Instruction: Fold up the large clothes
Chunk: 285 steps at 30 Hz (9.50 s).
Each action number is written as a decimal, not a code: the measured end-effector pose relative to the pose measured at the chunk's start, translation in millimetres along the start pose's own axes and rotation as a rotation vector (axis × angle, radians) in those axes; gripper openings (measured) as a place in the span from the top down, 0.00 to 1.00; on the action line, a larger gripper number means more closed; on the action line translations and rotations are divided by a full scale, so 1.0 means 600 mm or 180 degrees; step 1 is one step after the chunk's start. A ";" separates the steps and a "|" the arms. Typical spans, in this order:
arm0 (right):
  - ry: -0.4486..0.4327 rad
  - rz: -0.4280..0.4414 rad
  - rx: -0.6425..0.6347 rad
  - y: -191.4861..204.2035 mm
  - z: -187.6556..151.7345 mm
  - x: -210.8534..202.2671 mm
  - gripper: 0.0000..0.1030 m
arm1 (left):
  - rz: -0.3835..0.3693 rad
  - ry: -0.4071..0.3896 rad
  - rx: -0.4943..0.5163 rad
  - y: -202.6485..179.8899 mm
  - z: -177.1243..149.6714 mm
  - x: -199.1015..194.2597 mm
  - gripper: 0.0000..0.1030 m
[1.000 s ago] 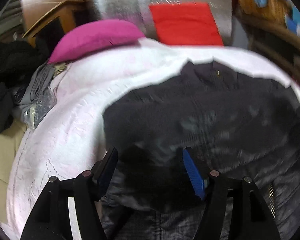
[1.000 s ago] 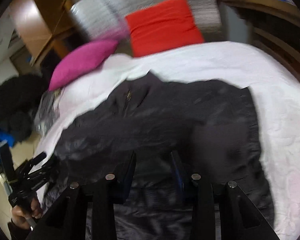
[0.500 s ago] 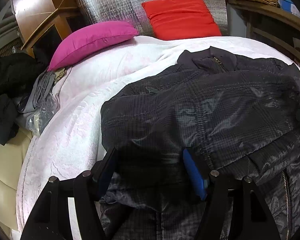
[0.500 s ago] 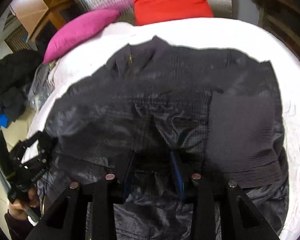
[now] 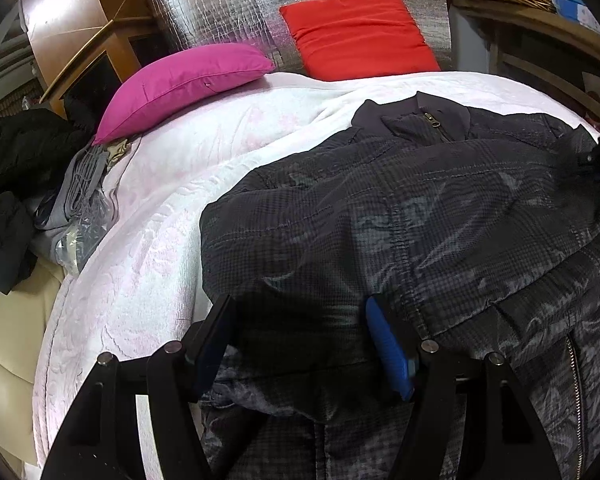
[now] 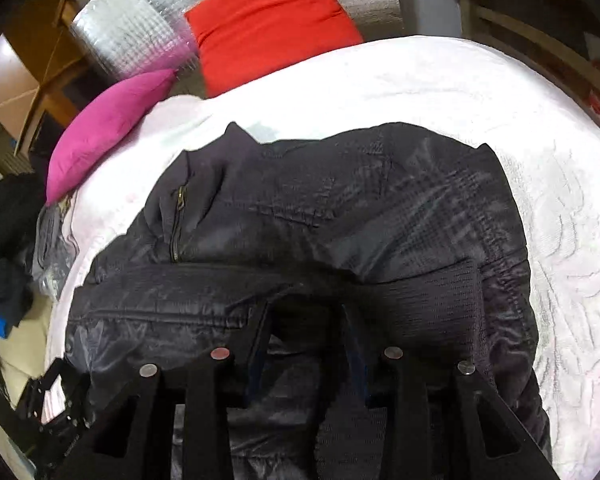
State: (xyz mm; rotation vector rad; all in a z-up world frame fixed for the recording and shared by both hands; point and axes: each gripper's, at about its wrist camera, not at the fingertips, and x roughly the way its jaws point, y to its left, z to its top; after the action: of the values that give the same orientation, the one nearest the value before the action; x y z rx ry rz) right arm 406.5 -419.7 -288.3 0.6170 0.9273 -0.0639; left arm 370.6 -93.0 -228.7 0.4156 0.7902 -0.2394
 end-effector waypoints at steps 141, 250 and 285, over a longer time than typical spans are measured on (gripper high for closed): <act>-0.0443 0.0067 -0.0066 -0.097 -0.125 -0.202 0.46 | -0.0182 0.0044 -0.0898 0.129 -0.031 -0.060 0.21; -0.0910 -0.0057 0.0208 -0.017 0.219 0.033 0.91 | -0.1902 0.0460 -0.1974 0.208 0.255 0.259 0.90; 0.0492 -0.0971 -0.1455 0.148 0.108 0.126 0.67 | -0.0323 0.0395 -0.1448 0.092 0.082 0.087 0.22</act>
State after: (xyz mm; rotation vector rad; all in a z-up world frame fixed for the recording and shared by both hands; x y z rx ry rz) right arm 527.3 -364.8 -275.8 0.0542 1.1361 -0.0743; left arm 457.1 -68.6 -221.0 -0.0394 0.9596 -0.1224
